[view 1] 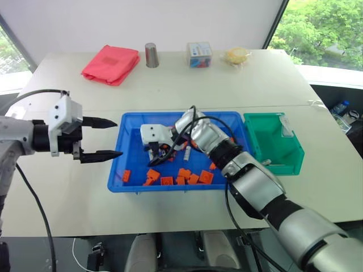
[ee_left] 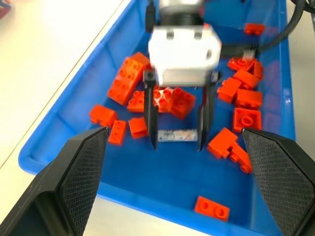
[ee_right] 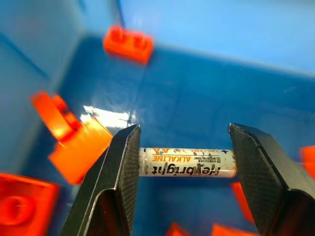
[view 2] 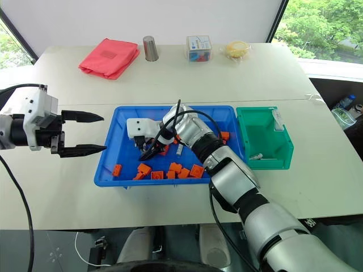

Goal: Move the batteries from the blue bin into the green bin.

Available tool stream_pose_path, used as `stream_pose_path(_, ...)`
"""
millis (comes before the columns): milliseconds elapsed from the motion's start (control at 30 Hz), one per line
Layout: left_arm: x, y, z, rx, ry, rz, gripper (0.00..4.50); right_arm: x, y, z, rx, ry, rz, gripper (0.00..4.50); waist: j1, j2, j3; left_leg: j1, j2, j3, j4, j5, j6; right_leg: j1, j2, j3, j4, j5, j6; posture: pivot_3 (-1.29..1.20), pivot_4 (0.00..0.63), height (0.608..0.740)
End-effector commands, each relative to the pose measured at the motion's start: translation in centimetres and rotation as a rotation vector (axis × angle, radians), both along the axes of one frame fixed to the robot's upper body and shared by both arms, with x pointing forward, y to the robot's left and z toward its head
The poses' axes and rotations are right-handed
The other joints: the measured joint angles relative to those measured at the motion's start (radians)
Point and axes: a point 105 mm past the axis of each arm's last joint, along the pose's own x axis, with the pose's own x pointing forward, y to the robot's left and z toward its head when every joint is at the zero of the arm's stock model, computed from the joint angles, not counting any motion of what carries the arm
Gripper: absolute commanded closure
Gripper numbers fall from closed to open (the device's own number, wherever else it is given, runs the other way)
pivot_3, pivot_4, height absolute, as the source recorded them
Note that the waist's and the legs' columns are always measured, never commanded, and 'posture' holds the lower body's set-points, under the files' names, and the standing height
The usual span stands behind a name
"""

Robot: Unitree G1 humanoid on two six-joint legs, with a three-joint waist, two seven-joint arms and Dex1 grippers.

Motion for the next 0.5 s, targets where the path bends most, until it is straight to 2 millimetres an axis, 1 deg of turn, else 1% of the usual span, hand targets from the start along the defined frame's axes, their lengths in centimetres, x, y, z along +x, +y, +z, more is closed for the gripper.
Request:
stream_pose_path(33, 0.1, -0.3, 0.4, 0.003, -0.027, -0.023, 0.00, -0.1, -1.6, 5.5, 0.156, -0.035, -0.047, 2.30, 0.004, 0.000, 0.000, 0.000, 0.000, 0.000, 0.000, 0.000, 0.000, 0.000, 0.000, 0.000, 0.000, 0.000, 0.000, 0.00, 0.150, 0.736)
stream_pose_path(100, 0.2, -0.7, 0.3, -0.008, -0.027, -0.036, 0.00, 0.7, -4.9, 7.9, 0.228, -0.048, -0.180, 2.30, 0.014, 0.000, 0.000, 0.000, 0.000, 0.000, 0.000, 0.000, 0.000, 0.000, 0.000, 0.000, 0.000, 0.000, 0.000, 0.00, 0.150, 0.736)
stream_pose_path(133, 0.3, -1.0, 0.2, -0.016, -0.027, -0.043, 0.00, 1.2, -7.9, 8.8, 0.257, -0.055, -0.283, 2.30, 0.024, 0.000, 0.000, 0.000, 0.000, 0.000, 0.000, 0.000, 0.000, 0.000, 0.000, 0.000, -0.001, 0.000, 0.000, 0.00, 0.150, 0.736)
stream_pose_path(167, 0.4, -1.2, 0.1, -0.021, -0.028, -0.047, 0.00, 1.3, -10.3, 9.2, 0.270, -0.059, -0.361, 2.30, 0.033, 0.000, 0.000, 0.000, 0.000, 0.000, 0.000, 0.000, 0.000, 0.001, 0.000, 0.000, -0.001, 0.000, 0.000, 0.00, 0.150, 0.736)
stream_pose_path(200, 0.5, -1.4, 0.1, -0.033, -0.031, -0.049, 0.00, 1.4, -13.1, 9.1, 0.268, -0.059, -0.456, 2.30, 0.048, -0.001, 0.000, 0.000, -0.001, 0.000, 0.000, 0.000, 0.000, 0.001, -0.001, -0.002, -0.002, 0.000, 0.000, 0.00, 0.150, 0.736)
stream_pose_path(267, 0.8, -1.7, 0.2, -0.058, -0.033, -0.050, 0.00, 1.1, -18.0, 8.4, 0.231, -0.084, -0.613, 2.30, 0.059, -0.001, -0.001, -0.001, -0.001, 0.000, 0.001, 0.000, 0.000, 0.002, -0.002, -0.002, -0.004, -0.002, -0.003, 0.00, 0.150, 0.736)
stream_pose_path(333, 1.0, -1.9, 0.5, -0.080, -0.039, -0.051, 0.00, 0.4, -22.2, 8.0, 0.198, -0.108, -0.759, 2.30, 0.059, -0.002, -0.001, -0.001, -0.002, 0.001, 0.001, -0.001, 0.001, 0.003, -0.003, -0.001, -0.005, -0.002, -0.004, 0.00, 0.150, 0.736)
stream_pose_path(433, 1.5, -2.1, 0.6, -0.093, -0.041, -0.055, 0.00, -1.0, -27.0, 8.1, 0.192, -0.118, -0.938, 2.30, 0.047, -0.001, 0.000, -0.001, -0.002, 0.003, 0.001, -0.001, 0.001, 0.002, -0.002, 0.000, -0.005, -0.002, -0.004, 0.00, 0.150, 0.736)
stream_pose_path(500, 1.8, -2.3, 0.5, -0.089, -0.040, -0.064, 0.00, -1.7, -28.7, 8.0, 0.194, -0.120, -1.010, 2.30, 0.038, 0.000, 0.000, 0.000, -0.001, 0.003, 0.001, -0.001, 0.001, 0.001, 0.000, 0.002, -0.004, -0.002, -0.003, 0.00, 0.150, 0.736)
